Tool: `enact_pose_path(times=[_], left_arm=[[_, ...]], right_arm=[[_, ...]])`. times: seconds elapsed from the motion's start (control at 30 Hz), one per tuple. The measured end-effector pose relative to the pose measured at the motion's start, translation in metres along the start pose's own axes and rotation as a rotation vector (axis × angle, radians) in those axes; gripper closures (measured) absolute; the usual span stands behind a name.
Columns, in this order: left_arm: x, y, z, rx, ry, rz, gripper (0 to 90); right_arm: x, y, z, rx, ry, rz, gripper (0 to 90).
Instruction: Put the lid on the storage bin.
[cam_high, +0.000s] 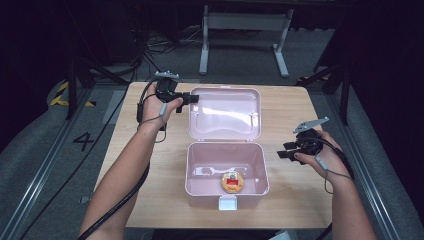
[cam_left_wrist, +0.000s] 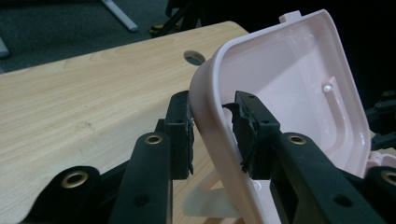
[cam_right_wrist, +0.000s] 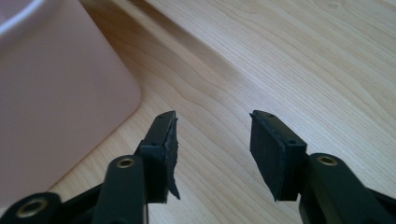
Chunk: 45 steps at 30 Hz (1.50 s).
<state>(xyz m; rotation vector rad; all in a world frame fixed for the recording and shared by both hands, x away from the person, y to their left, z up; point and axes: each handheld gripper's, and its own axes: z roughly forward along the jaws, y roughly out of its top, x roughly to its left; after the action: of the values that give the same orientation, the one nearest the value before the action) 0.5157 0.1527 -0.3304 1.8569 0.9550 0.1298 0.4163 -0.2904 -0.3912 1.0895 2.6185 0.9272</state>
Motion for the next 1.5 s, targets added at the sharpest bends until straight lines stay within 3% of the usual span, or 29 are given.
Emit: enact_pose_path(times=[0.3, 0.47, 0.57, 0.77, 1.0, 1.07, 1.13, 1.3, 1.5], left_arm=[[-0.018, 0.004, -0.027, -0.063, -0.027, 0.095, 70.8], [-0.032, 0.005, -0.041, -0.083, -0.036, 0.173, 71.8], [-0.04, 0.005, -0.05, -0.095, -0.049, 0.208, 72.5], [-0.055, -0.002, -0.067, -0.117, -0.076, 0.255, 73.3], [-0.072, -0.012, -0.085, -0.118, -0.091, 0.345, 71.2], [-0.075, -0.013, -0.085, -0.118, -0.088, 0.35, 70.9], [-0.081, -0.018, -0.089, -0.122, -0.096, 0.391, 70.0], [-0.086, -0.028, -0.094, -0.128, -0.12, 0.403, 66.8], [-0.095, -0.039, -0.101, -0.107, -0.133, 0.453, 63.7]], right_arm=[[0.011, 0.004, -0.011, 0.004, 0.027, 0.051, 69.4], [0.018, 0.01, -0.018, -0.046, 0.017, 0.056, 77.3], [0.022, 0.014, -0.023, -0.064, 0.036, 0.053, 80.5], [0.03, 0.021, -0.025, -0.07, 0.066, 0.029, 84.0], [0.038, 0.028, -0.027, -0.07, 0.099, -0.002, 85.3], [0.041, 0.029, -0.029, -0.08, 0.078, -0.009, 85.9], [0.044, 0.031, -0.031, -0.083, 0.072, -0.015, 86.5], [0.05, 0.032, -0.035, -0.096, 0.1, -0.029, 86.3], [0.055, 0.034, -0.036, -0.096, 0.122, -0.042, 85.8]])
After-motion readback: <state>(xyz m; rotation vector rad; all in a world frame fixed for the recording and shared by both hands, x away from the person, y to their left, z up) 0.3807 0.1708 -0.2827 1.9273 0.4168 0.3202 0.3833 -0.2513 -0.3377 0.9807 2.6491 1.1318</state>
